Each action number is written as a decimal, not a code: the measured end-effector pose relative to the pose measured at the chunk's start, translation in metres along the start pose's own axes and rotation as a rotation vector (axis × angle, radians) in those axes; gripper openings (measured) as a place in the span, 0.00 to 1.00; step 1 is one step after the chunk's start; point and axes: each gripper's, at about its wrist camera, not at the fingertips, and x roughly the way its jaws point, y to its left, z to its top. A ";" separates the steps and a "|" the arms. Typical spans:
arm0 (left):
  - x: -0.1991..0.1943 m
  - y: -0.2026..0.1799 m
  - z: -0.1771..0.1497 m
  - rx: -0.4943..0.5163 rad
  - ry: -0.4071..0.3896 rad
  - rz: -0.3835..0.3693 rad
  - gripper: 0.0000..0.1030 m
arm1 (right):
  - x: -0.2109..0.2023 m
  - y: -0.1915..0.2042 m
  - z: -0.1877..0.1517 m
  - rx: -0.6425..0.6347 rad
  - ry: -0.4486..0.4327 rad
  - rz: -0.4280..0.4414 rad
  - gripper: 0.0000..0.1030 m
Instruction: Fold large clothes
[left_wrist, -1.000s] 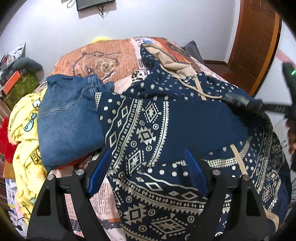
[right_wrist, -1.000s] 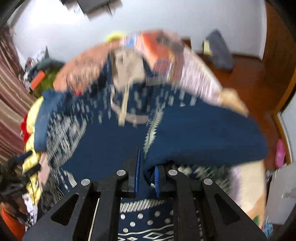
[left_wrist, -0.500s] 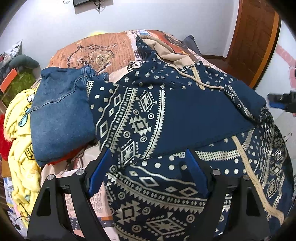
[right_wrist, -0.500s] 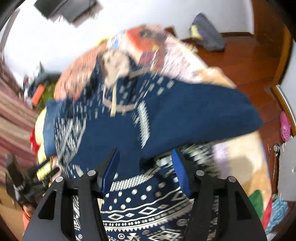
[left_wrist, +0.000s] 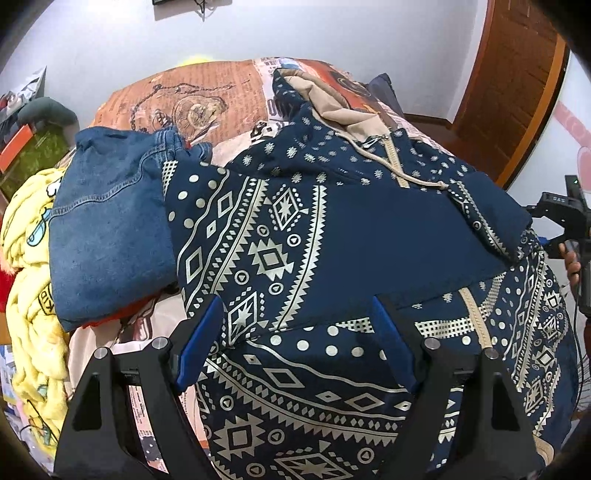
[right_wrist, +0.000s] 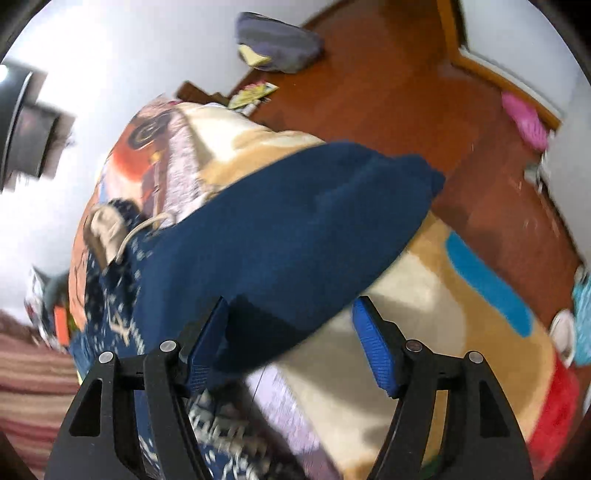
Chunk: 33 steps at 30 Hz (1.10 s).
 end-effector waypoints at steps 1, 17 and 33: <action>0.002 0.002 0.000 -0.006 0.003 0.003 0.78 | 0.003 -0.001 0.002 0.013 -0.010 0.003 0.66; -0.011 0.019 -0.003 -0.033 -0.029 0.027 0.78 | -0.080 0.125 -0.006 -0.416 -0.312 -0.073 0.08; -0.056 0.054 -0.021 -0.082 -0.100 0.030 0.78 | -0.006 0.277 -0.177 -0.818 0.017 0.140 0.09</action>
